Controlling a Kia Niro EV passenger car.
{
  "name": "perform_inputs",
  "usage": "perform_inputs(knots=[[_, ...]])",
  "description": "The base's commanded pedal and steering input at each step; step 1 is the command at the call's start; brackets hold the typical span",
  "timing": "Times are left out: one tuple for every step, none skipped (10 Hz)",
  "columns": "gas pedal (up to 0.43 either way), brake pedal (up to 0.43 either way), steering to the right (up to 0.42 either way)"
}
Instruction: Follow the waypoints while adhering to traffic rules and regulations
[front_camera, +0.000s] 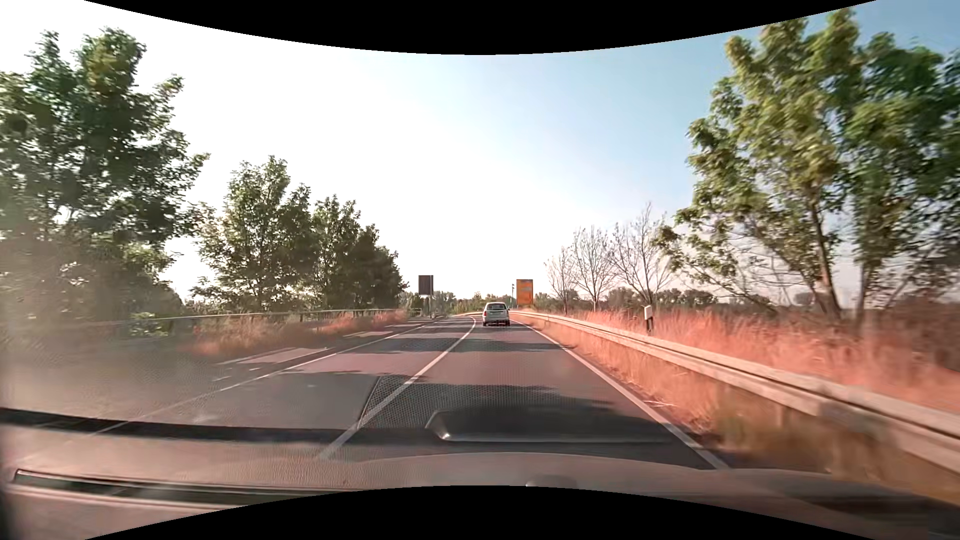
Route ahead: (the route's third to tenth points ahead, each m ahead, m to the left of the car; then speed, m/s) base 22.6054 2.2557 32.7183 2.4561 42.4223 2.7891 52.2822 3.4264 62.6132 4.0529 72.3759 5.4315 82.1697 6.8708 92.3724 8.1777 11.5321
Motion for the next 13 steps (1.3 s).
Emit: perform_inputs(knots=[[0.197, 0.000, -0.009], [0.197, 0.000, -0.009], [0.197, 0.000, -0.009], [0.197, 0.000, -0.009], [0.197, 0.000, -0.009], [0.197, 0.000, -0.009], [0.197, 0.000, -0.009], [0.197, 0.000, -0.009], [0.197, 0.000, -0.009], [0.197, 0.000, -0.010], [0.197, 0.000, -0.010], [0.197, 0.000, -0.011], [0.197, 0.000, -0.011]])
